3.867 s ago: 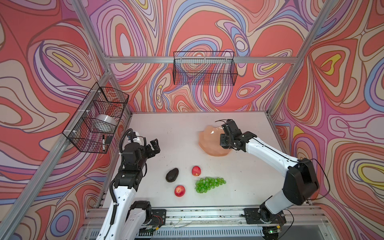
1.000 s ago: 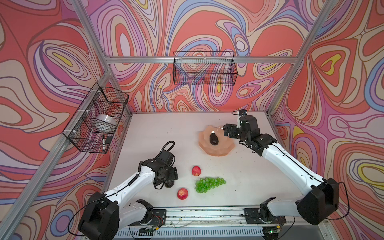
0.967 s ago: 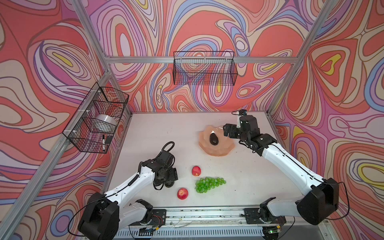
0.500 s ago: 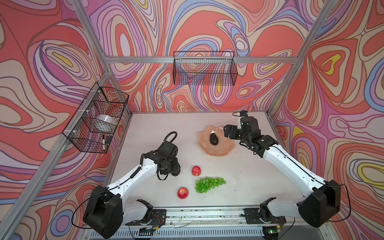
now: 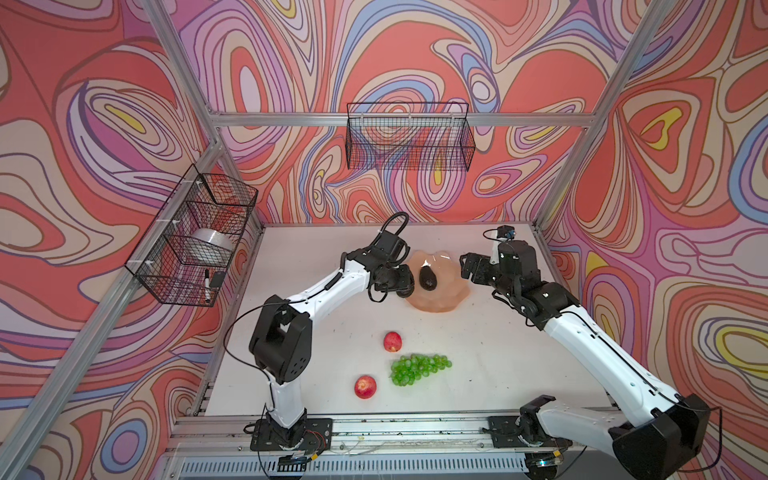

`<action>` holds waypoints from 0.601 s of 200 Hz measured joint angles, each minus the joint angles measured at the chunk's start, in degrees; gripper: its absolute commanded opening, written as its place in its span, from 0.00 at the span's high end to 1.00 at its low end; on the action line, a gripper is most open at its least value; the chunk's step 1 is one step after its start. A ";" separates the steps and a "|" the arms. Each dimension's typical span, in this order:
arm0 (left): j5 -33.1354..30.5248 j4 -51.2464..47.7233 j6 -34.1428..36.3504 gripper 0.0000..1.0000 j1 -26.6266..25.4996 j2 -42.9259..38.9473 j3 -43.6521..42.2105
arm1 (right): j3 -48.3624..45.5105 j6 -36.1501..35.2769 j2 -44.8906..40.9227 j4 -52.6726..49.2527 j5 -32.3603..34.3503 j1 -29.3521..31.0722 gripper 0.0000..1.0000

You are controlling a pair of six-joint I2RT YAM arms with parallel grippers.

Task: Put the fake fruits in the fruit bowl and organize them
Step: 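Carry the avocado to the bowl and release it with the left gripper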

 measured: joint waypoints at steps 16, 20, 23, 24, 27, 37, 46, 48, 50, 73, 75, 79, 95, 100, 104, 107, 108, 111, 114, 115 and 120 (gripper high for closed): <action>0.24 -0.04 0.39 0.58 -0.33 4.81 4.50 | -0.87 0.07 -1.73 -1.22 0.37 -0.11 0.02; 0.24 -0.07 0.39 0.58 -0.35 5.75 5.31 | -1.05 0.11 -2.12 -1.51 0.46 -0.11 0.02; 0.24 -0.17 0.42 0.58 -0.37 6.56 6.08 | -1.14 0.11 -2.29 -1.62 0.50 -0.11 0.02; 0.26 -0.17 0.42 0.58 -0.37 6.80 6.27 | -1.16 0.13 -2.36 -1.64 0.52 -0.11 0.02; 0.28 -0.22 0.42 0.58 -0.37 7.37 6.75 | -1.22 0.17 -2.49 -1.73 0.59 -0.11 0.02; 0.42 -0.24 0.42 0.58 -0.39 9.55 8.52 | -1.42 0.22 -2.89 -2.10 0.79 -0.11 0.02; 0.70 -0.22 0.35 0.58 -0.48 11.02 9.27 | -1.62 0.20 -3.13 -2.34 0.98 -0.11 0.02; 0.70 -0.22 0.35 0.58 -0.52 11.17 9.33 | -1.64 0.22 -3.15 -2.43 1.05 -0.11 0.02; 0.74 -0.22 0.33 0.58 -0.52 11.45 9.38 | -1.66 0.20 -3.17 -2.56 1.07 -0.11 0.02; 1.25 -0.24 -0.17 0.55 -0.94 13.35 9.62 | -1.88 0.20 -3.19 -2.80 1.29 -0.11 0.02; 1.33 -0.26 -0.31 0.54 -1.03 13.60 9.77 | -1.90 0.17 -3.19 -2.82 1.27 -0.11 0.02; 1.44 -0.26 -0.44 0.54 -1.16 13.97 10.03 | -1.92 0.17 -3.19 -2.82 1.27 -0.11 0.02; 1.90 -0.20 -1.03 0.50 -1.55 15.52 11.43 | -1.99 0.17 -3.08 -2.84 1.25 -0.11 0.02; 2.10 -0.07 -1.22 0.48 -1.60 16.02 11.74 | -1.99 0.17 -3.06 -2.82 1.25 -0.11 0.02; 2.14 -0.04 -1.36 0.48 -1.68 16.20 11.85 | -1.99 0.17 -3.02 -2.84 1.25 -0.11 0.02; 2.19 -0.02 -1.51 0.47 -1.81 16.39 11.89 | -1.99 0.17 -3.02 -2.84 1.22 -0.11 0.02; 2.21 -0.02 -1.55 0.46 -1.84 16.44 11.89 | -1.99 0.17 -3.02 -2.84 1.22 -0.11 0.02; 2.21 -0.04 -1.62 0.45 -1.86 16.50 11.89 | -2.01 0.17 -3.02 -2.84 1.22 -0.11 0.02; 2.23 -0.07 -1.68 0.43 -1.86 16.57 11.89 | -2.01 0.17 -3.02 -2.84 1.22 -0.11 0.02; 2.25 -0.09 -1.70 0.43 -1.86 16.59 11.89 | -2.01 0.17 -3.02 -2.84 1.22 -0.11 0.02; 2.29 -0.11 -1.84 0.41 -1.86 16.68 11.89 | -2.01 0.15 -3.02 -2.82 1.22 -0.11 0.02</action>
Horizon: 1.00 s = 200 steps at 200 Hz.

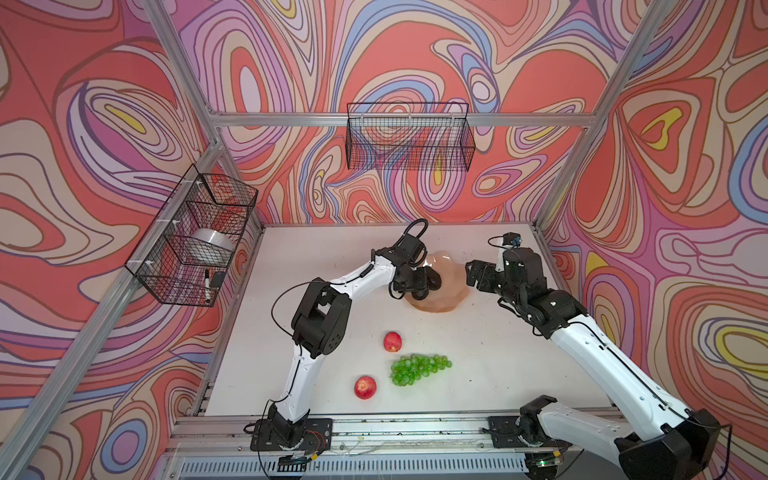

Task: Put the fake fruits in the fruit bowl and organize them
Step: 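Carry the avocado to the bowl and release it with the left gripper, then grasp the farther red apple with the right gripper while the left withdraws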

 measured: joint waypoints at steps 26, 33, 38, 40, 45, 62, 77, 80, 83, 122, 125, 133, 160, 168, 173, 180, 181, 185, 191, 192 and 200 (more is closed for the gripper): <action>-0.04 0.04 -0.59 0.33 0.00 0.02 0.20 | 0.00 -0.26 0.20 -0.02 -0.02 0.00 0.02; -0.09 0.09 -0.66 0.32 0.00 0.02 0.24 | 0.00 -0.35 0.33 -0.02 -0.09 0.00 0.03; -0.15 0.09 -0.70 0.31 0.00 0.02 0.26 | 0.00 -0.37 0.44 -0.04 -0.24 0.00 0.04; -0.15 0.11 -0.70 0.30 0.00 0.02 0.26 | 0.00 -0.44 0.50 -0.09 -0.26 0.00 0.04; -0.20 0.17 -0.74 0.29 0.00 0.00 0.28 | 0.00 -0.52 0.66 -0.13 -0.42 -0.02 0.05; -0.63 0.35 -0.85 0.29 0.00 -0.55 0.15 | 0.02 -1.29 1.31 -0.20 -1.81 -0.02 0.07; -1.38 2.45 -1.25 0.28 0.00 -3.08 -2.12 | 0.22 -1.84 2.29 -0.76 -4.11 0.00 0.09; -1.70 2.80 -1.31 0.27 0.02 -3.80 -2.71 | 0.31 -1.95 2.58 -0.92 -4.72 0.00 0.09; -1.97 3.58 -1.46 0.27 0.02 -4.90 -3.82 | 0.39 -2.03 2.84 -1.11 -5.31 0.02 0.10; -9.66 13.46 -2.75 0.22 1.51 -26.51 -21.73 | 1.05 -2.05 6.71 -2.58 -7.67 6.62 0.10; -10.14 14.10 -2.75 0.21 1.77 -27.93 -22.71 | 1.14 -2.01 6.99 -2.71 -7.80 7.34 0.11; -12.35 16.35 -2.73 0.20 2.71 -32.87 -26.27 | 1.33 -1.77 8.26 -2.78 -7.93 10.03 0.11; -21.03 22.01 -2.49 0.18 6.34 -48.52 -39.43 | 1.55 -0.22 13.38 -2.60 -8.24 18.34 0.11; -23.34 22.69 -2.40 0.17 7.39 -52.57 -43.32 | 1.55 0.52 15.15 -2.36 -8.55 20.50 0.11; -24.65 22.71 -2.43 0.17 8.11 -54.86 -45.55 | 1.55 1.01 16.41 -2.03 -8.76 21.77 0.11; -26.08 22.43 -2.58 0.16 9.14 -57.75 -48.48 | 1.55 1.49 17.77 -1.70 -9.11 23.02 0.11; -26.23 22.43 -2.60 0.16 9.29 -58.07 -48.78 | 1.55 1.66 18.18 -1.57 -9.35 23.39 0.11; -26.77 22.40 -2.75 0.16 9.94 -59.45 -50.31 | 1.55 1.92 18.97 -1.33 -9.44 24.11 0.12; -27.54 22.08 -2.95 0.16 10.93 -61.33 -52.28 | 1.57 2.43 20.22 -0.92 -9.77 25.11 0.11; -27.76 21.86 -3.08 0.16 11.26 -61.94 -52.83 | 1.57 2.62 20.59 -0.81 -9.79 25.35 0.11; -28.65 20.74 -3.58 0.15 12.59 -64.32 -55.21 | 1.79 3.08 22.45 -0.48 -9.94 26.53 0.11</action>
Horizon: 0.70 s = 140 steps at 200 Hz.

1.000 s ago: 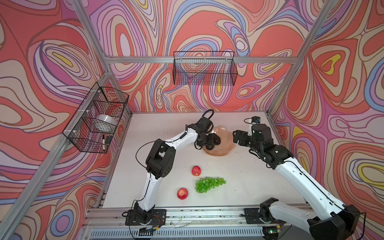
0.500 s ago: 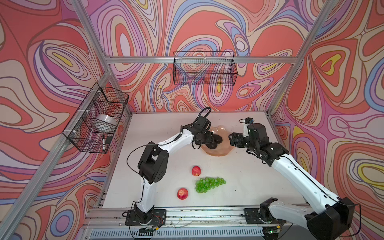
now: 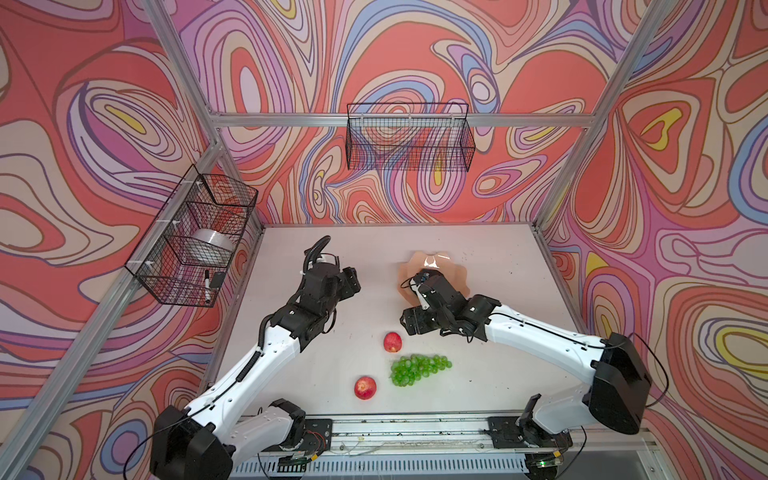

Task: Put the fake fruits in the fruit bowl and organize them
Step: 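Grasp the farther red apple with the right gripper while the left withdraws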

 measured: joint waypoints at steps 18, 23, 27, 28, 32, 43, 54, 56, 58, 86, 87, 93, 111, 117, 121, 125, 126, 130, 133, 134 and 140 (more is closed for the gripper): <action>-2.08 -2.36 -0.94 0.14 2.29 -4.85 -4.52 | 1.03 0.96 4.44 0.85 -0.33 2.27 0.11; -2.47 -3.10 -1.25 0.14 2.51 -6.12 -5.51 | 1.38 1.25 5.79 1.20 -0.52 2.84 0.11; -2.89 -3.67 -1.46 0.14 2.56 -7.15 -6.25 | 1.57 1.49 6.78 1.46 -0.66 3.19 0.11; -2.95 -3.80 -1.51 0.14 2.58 -7.34 -6.38 | 1.62 1.53 6.95 1.53 -0.68 3.26 0.11; -3.30 -4.31 -1.68 0.13 2.60 -8.24 -7.04 | 1.70 1.70 7.78 1.88 -0.76 3.54 0.11; -4.04 -5.77 -2.10 0.13 2.60 -10.54 -8.37 | 1.99 2.25 10.01 2.69 -1.25 4.20 0.11; -4.76 -7.15 -2.38 0.12 2.64 -12.20 -8.92 | 2.27 2.62 11.93 3.10 -1.49 4.66 0.11; -4.92 -7.41 -2.47 0.12 2.67 -12.50 -8.98 | 2.36 2.62 12.17 3.13 -1.51 4.70 0.11; -5.03 -7.56 -2.49 0.12 2.67 -12.70 -9.07 | 2.47 2.71 12.57 3.17 -1.51 4.74 0.12; -6.71 -9.88 -2.80 0.11 2.82 -15.69 -9.46 | 3.87 3.26 15.98 3.82 -1.90 5.09 0.14; -6.73 -9.94 -2.82 0.11 2.82 -15.78 -9.46 | 3.96 3.23 16.20 3.85 -1.92 5.09 0.14; -6.97 -10.45 -2.82 0.11 2.82 -16.26 -9.49 | 4.28 3.30 16.83 4.00 -1.95 5.09 0.15; -7.61 -11.43 -2.82 0.11 2.82 -17.33 -9.51 | 4.68 3.69 18.60 4.98 -2.05 5.09 0.20; -7.78 -11.74 -2.84 0.10 2.82 -17.68 -9.53 | 4.68 3.78 19.10 5.09 -2.08 5.09 0.24; -7.87 -11.93 -2.84 0.10 2.82 -17.88 -9.57 | 4.68 3.87 19.28 5.11 -2.08 5.09 0.26; -7.98 -12.11 -2.84 0.10 2.82 -18.10 -9.62 | 4.68 3.96 19.47 5.11 -2.10 5.11 0.29; -7.98 -12.15 -2.84 0.10 2.82 -18.12 -9.64 | 4.68 4.09 19.52 5.11 -2.10 5.11 0.30; -8.04 -12.31 -2.86 0.10 2.82 -18.36 -9.70 | 4.70 4.02 19.63 5.11 -2.10 5.11 0.32; -8.04 -12.39 -2.86 0.10 2.82 -18.47 -9.77 | 4.70 4.22 19.67 5.11 -2.10 5.11 0.34; -8.07 -12.46 -2.86 0.10 2.82 -18.53 -9.81 | 4.70 4.11 19.67 5.11 -2.10 5.11 0.34; -8.09 -12.74 -2.89 0.10 2.82 -18.80 -9.94 | 4.72 4.35 19.67 5.11 -2.10 5.11 0.37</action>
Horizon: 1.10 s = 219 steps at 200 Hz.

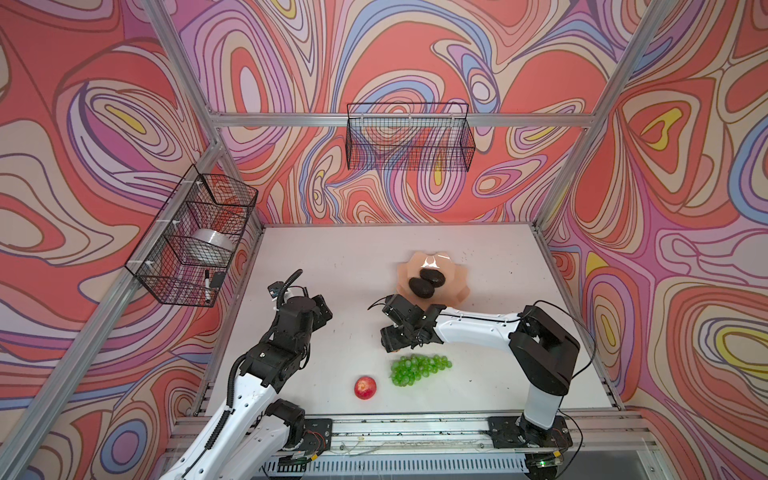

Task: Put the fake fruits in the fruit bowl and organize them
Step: 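Grasp the farther red apple with the right gripper while the left withdraws, then place the red apple into the bowl beside the avocados with the right gripper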

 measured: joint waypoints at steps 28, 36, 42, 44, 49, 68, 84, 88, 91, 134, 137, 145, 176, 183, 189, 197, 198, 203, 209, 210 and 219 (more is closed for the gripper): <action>-0.22 -1.18 -0.24 0.09 0.00 -0.90 -0.79 | 1.05 0.04 -0.57 -0.39 0.42 -0.07 0.46; -0.26 -1.29 -0.31 0.09 0.00 -1.03 -0.87 | 1.11 -0.09 -1.57 -0.83 0.70 -0.24 0.48; -0.31 -1.29 -0.33 0.09 0.00 -1.09 -0.90 | 1.11 -0.11 -3.02 -1.51 0.90 -0.52 0.49; -0.33 -1.29 -0.33 0.09 0.00 -1.11 -0.92 | 1.11 -0.07 -3.39 -1.73 0.87 -0.57 0.49; -0.33 -1.29 -0.33 0.09 0.00 -1.18 -0.94 | 1.11 -0.13 -5.22 -2.23 1.14 -1.09 0.49; -0.26 -1.16 -0.28 0.08 0.00 -1.18 -1.11 | 1.14 -0.96 -12.74 -3.15 2.32 -4.92 0.49; 0.17 -1.09 -0.28 0.08 0.00 -1.11 -1.40 | 1.29 -2.12 -18.23 -3.02 3.37 -10.58 0.49; 0.24 -1.09 -0.28 0.08 0.00 -1.03 -1.44 | 1.31 -2.49 -19.21 -2.97 3.82 -12.17 0.49; 0.35 -1.09 -0.28 0.08 0.00 -1.01 -1.44 | 1.33 -2.75 -19.80 -2.95 3.93 -13.46 0.49; 1.90 -1.01 -0.15 0.08 0.04 0.24 -1.44 | 1.33 -6.19 -19.08 -2.82 6.73 -24.41 0.49; 1.97 -1.03 -0.15 0.07 0.04 0.31 -1.44 | 1.33 -6.32 -18.62 -2.75 6.75 -24.79 0.49; 2.25 -1.01 -0.13 0.08 0.04 0.44 -1.44 | 1.31 -6.75 -17.44 -2.54 6.84 -25.57 0.49; 3.37 -1.27 -0.13 0.08 0.04 0.48 -1.44 | 0.96 -7.76 -12.39 -0.81 6.88 -27.74 0.49; 3.54 -1.40 -0.13 0.08 0.04 0.46 -1.44 | 0.70 -7.85 -11.37 -0.37 6.88 -28.09 0.49; 3.58 -1.46 -0.13 0.08 0.04 0.46 -1.44 | 0.55 -7.87 -10.60 -0.02 6.88 -28.33 0.49; 3.63 -1.49 -0.15 0.08 0.04 0.46 -1.44 | 0.33 -7.87 -9.46 0.46 6.88 -28.61 0.48; 3.63 -1.49 -0.15 0.08 0.04 0.46 -1.44 | 0.28 -7.87 -9.35 0.50 6.88 -28.63 0.48; 3.63 -1.51 -0.13 0.08 0.04 0.42 -1.44 | 0.11 -7.87 -8.74 0.87 6.88 -28.76 0.47; 3.63 -1.55 -0.15 0.08 0.04 0.39 -1.44 | -0.11 -7.82 -8.22 1.22 6.88 -28.87 0.46; 3.63 -1.55 -0.15 0.08 0.04 0.37 -1.44 | -0.15 -7.85 -8.09 1.27 6.88 -28.92 0.46; 3.63 -1.62 -0.15 0.08 0.04 0.31 -1.44 | -0.28 -7.89 -7.43 1.49 6.91 -29.05 0.44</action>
